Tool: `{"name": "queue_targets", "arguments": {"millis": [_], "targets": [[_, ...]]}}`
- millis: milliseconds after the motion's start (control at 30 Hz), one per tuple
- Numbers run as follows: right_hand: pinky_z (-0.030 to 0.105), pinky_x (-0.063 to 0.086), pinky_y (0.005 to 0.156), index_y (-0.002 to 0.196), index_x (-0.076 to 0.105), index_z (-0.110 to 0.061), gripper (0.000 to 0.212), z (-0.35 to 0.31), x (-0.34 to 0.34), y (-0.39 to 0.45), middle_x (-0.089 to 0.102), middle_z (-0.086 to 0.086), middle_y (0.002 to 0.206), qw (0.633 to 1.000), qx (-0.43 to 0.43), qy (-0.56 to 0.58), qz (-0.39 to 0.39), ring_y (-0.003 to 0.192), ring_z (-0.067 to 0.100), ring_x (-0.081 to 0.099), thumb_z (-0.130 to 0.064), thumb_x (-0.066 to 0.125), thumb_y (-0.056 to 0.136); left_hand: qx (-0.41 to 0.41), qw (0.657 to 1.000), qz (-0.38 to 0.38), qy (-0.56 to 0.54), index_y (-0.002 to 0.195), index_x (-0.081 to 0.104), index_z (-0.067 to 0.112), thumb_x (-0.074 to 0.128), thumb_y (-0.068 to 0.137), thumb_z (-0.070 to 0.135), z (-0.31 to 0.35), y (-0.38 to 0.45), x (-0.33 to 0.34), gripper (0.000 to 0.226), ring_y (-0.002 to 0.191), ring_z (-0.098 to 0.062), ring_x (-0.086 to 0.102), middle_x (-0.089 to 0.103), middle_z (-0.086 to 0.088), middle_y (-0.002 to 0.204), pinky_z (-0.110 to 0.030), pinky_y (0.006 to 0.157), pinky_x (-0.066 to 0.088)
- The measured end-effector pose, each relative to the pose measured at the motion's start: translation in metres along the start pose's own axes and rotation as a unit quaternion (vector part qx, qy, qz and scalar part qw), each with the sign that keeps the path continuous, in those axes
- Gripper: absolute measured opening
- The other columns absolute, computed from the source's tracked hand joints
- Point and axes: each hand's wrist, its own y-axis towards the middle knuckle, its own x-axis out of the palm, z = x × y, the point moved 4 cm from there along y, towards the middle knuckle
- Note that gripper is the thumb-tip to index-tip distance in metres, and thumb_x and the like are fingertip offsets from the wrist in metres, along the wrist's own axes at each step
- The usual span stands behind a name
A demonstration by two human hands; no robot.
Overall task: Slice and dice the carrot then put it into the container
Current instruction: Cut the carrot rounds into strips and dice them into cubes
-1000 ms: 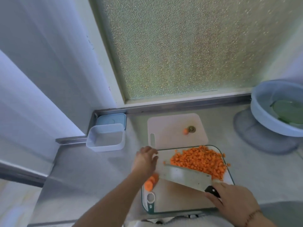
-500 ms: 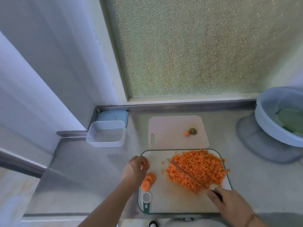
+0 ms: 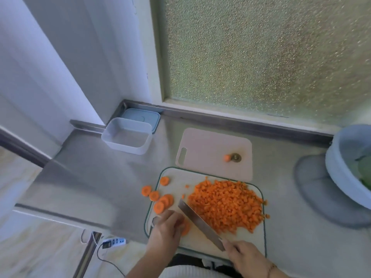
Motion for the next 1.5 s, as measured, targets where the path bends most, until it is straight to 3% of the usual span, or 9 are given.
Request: {"name": "queue_targets", "arguments": {"millis": [100, 200, 300, 367, 533, 800, 1133, 1300, 1500], "targets": [[0.024, 0.035, 0.06, 0.064, 0.044, -0.021, 0.055, 0.003, -0.008, 0.003, 0.046, -0.005, 0.064, 0.999, -0.027, -0.03, 0.022, 0.062, 0.008, 0.047, -0.068, 0.033, 0.089, 0.059, 0.997, 0.02, 0.044, 0.102, 0.058, 0.031, 0.064, 0.084, 0.031, 0.007, -0.014, 0.006, 0.018, 0.086, -0.02, 0.059, 0.056, 0.01, 0.107, -0.03, 0.077, 0.049], [0.024, 0.036, 0.057, 0.063, 0.045, -0.021, 0.053, 0.011, -0.011, 0.005, 0.046, -0.006, 0.058, 0.997, -0.046, -0.042, 0.049, 0.056, 0.007, 0.047, -0.064, 0.034, 0.092, 0.085, 0.995, 0.018, 0.053, 0.106, 0.059, 0.025, 0.063, 0.086, 0.028, 0.018, -0.021, 0.013, 0.02, 0.091, -0.018, 0.056, 0.052, 0.007, 0.112, -0.028, 0.079, 0.048], [0.026, 0.036, 0.045, 0.067, 0.046, -0.016, 0.051, 0.01, 0.006, 0.005, 0.046, 0.0, 0.051, 0.998, -0.01, 0.044, -0.04, 0.041, 0.014, 0.042, -0.057, 0.038, 0.094, 0.072, 0.995, 0.038, 0.052, 0.105, 0.064, 0.018, 0.064, 0.085, 0.025, 0.026, -0.022, 0.022, 0.021, 0.092, -0.019, 0.056, 0.052, 0.005, 0.112, -0.026, 0.081, 0.046], [0.023, 0.028, 0.04, 0.066, 0.04, -0.014, 0.052, 0.004, 0.01, 0.002, 0.037, -0.001, 0.045, 0.996, -0.014, 0.072, -0.052, 0.036, 0.014, 0.033, -0.059, 0.036, 0.093, 0.075, 0.994, 0.049, 0.056, 0.103, 0.067, 0.015, 0.065, 0.086, 0.024, 0.033, -0.021, 0.025, 0.019, 0.094, -0.02, 0.057, 0.052, 0.004, 0.114, -0.027, 0.082, 0.049], [0.023, 0.028, 0.051, 0.058, 0.036, -0.018, 0.057, -0.002, 0.007, -0.006, 0.035, -0.007, 0.051, 0.994, -0.097, -0.054, 0.002, 0.047, 0.005, 0.036, -0.07, 0.026, 0.079, 0.109, 0.988, 0.077, 0.077, 0.093, 0.073, 0.007, 0.071, 0.091, 0.01, 0.04, -0.028, 0.03, 0.004, 0.089, -0.025, 0.059, 0.063, -0.002, 0.109, -0.036, 0.078, 0.053], [0.019, 0.037, 0.055, 0.056, 0.043, -0.02, 0.067, 0.012, 0.003, -0.02, 0.047, -0.005, 0.05, 0.996, -0.063, -0.066, -0.024, 0.052, 0.003, 0.046, -0.081, 0.016, 0.066, 0.13, 0.987, 0.066, 0.066, 0.098, 0.075, 0.007, 0.076, 0.089, 0.005, 0.04, -0.029, 0.029, 0.01, 0.098, -0.026, 0.064, 0.068, -0.002, 0.111, -0.033, 0.089, 0.055], [0.023, 0.033, 0.052, 0.06, 0.034, -0.016, 0.059, -0.011, 0.012, 0.002, 0.035, -0.002, 0.053, 0.991, -0.1, -0.073, -0.044, 0.049, 0.012, 0.036, -0.067, 0.021, 0.086, 0.158, 0.983, 0.044, 0.082, 0.1, 0.075, 0.007, 0.073, 0.093, 0.01, 0.038, -0.024, 0.027, 0.008, 0.097, -0.027, 0.066, 0.07, -0.004, 0.111, -0.036, 0.086, 0.057], [0.023, 0.027, 0.049, 0.057, 0.03, -0.017, 0.058, -0.004, 0.005, -0.004, 0.027, -0.005, 0.049, 0.99, -0.121, -0.056, -0.037, 0.046, 0.008, 0.03, -0.069, 0.023, 0.082, 0.146, 0.983, 0.059, 0.092, 0.093, 0.075, 0.008, 0.071, 0.095, 0.013, 0.036, -0.024, 0.024, 0.006, 0.086, -0.025, 0.064, 0.067, -0.003, 0.098, -0.035, 0.076, 0.056], [0.022, 0.031, 0.052, 0.058, 0.034, -0.017, 0.059, 0.015, 0.001, -0.02, 0.034, -0.004, 0.051, 0.991, -0.093, -0.085, -0.035, 0.048, 0.008, 0.035, -0.07, 0.022, 0.08, 0.136, 0.984, 0.073, 0.09, 0.095, 0.078, 0.01, 0.076, 0.09, 0.012, 0.036, -0.024, 0.025, 0.006, 0.09, -0.025, 0.067, 0.072, 0.0, 0.101, -0.035, 0.079, 0.058]]}}
